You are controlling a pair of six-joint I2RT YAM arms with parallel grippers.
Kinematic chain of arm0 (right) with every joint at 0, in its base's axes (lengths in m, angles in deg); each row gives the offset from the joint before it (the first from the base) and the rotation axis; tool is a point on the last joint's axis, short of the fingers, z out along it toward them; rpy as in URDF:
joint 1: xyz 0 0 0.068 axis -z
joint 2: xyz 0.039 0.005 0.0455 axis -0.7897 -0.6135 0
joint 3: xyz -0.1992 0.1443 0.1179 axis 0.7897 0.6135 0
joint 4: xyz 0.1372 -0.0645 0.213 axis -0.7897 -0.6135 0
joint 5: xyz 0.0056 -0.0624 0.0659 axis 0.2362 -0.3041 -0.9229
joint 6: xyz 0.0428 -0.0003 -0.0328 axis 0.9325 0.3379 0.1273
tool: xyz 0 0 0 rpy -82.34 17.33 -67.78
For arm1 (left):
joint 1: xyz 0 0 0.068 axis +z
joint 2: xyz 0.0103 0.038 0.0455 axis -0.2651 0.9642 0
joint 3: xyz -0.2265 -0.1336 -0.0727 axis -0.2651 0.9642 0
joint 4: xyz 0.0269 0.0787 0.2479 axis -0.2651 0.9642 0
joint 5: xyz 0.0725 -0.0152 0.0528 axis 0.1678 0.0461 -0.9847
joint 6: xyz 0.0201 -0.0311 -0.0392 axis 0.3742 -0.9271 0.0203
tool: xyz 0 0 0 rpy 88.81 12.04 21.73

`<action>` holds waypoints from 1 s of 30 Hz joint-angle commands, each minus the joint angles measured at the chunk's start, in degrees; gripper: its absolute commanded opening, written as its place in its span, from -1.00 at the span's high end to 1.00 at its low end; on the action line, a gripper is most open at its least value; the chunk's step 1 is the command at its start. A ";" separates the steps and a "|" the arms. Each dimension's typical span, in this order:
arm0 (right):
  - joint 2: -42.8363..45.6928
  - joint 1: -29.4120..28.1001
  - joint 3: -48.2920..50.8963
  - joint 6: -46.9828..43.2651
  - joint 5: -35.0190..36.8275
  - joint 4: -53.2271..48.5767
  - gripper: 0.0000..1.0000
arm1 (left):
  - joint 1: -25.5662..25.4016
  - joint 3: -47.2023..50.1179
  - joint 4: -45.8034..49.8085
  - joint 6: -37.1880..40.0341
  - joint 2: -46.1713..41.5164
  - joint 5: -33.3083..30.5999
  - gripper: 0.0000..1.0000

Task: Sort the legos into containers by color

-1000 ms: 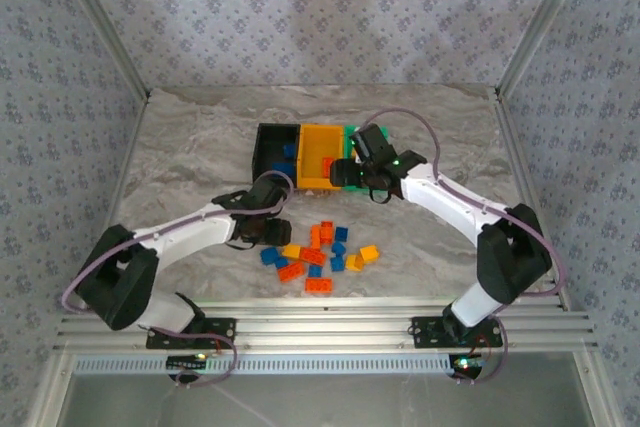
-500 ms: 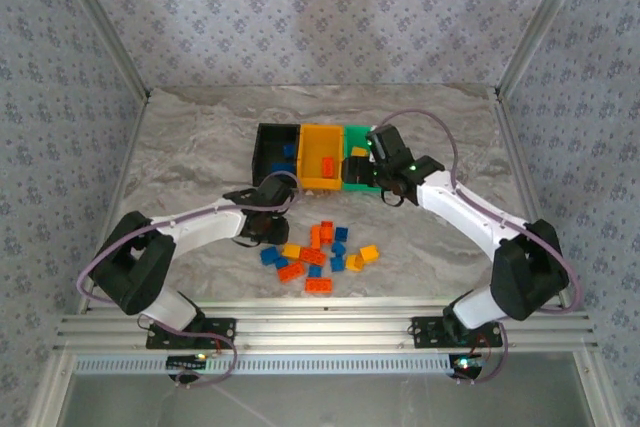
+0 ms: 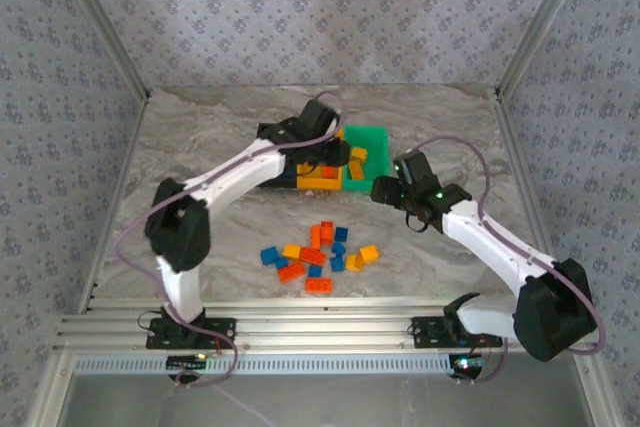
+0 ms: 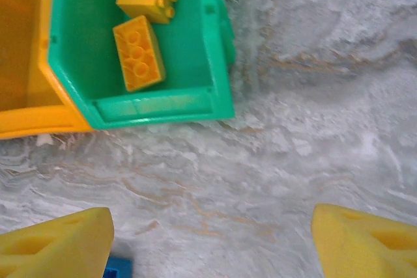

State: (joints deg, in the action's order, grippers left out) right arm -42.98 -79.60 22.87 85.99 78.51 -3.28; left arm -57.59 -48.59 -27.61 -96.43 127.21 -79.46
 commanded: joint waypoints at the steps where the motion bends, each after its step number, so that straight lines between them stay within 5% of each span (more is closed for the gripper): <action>1: 3.27 0.45 1.90 2.17 1.88 -2.87 -0.63 | -0.43 -12.33 6.88 2.99 9.17 1.07 0.50; 7: 5.48 0.57 3.65 2.52 1.68 -3.25 -0.64 | -0.58 -33.08 15.13 3.05 23.06 2.11 0.47; 14: 5.47 0.15 5.22 2.62 -1.31 -2.11 -0.68 | -0.79 -43.62 18.48 1.46 28.59 3.77 -0.15; 19: 5.02 -0.91 5.65 2.37 -3.00 -2.07 -0.69 | -0.93 -44.42 18.62 0.82 25.43 4.71 -0.38; 23: 3.20 -3.17 5.45 1.58 -5.06 -1.98 -0.71 | -2.05 -34.63 13.64 0.83 15.91 5.17 -0.60; 26: 0.49 -6.30 4.92 1.54 -6.13 -1.27 -0.72 | -3.35 -18.45 4.03 0.18 4.32 5.03 -0.99; 30: -3.38 -10.40 3.67 0.07 -4.83 -2.42 -0.72 | -3.85 6.14 -5.97 -2.81 -11.70 3.65 -0.99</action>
State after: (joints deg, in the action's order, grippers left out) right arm -44.66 -88.13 27.98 87.04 73.78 -4.30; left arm -61.02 -52.65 -24.37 -97.15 125.02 -75.37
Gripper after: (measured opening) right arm 0.857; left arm 0.993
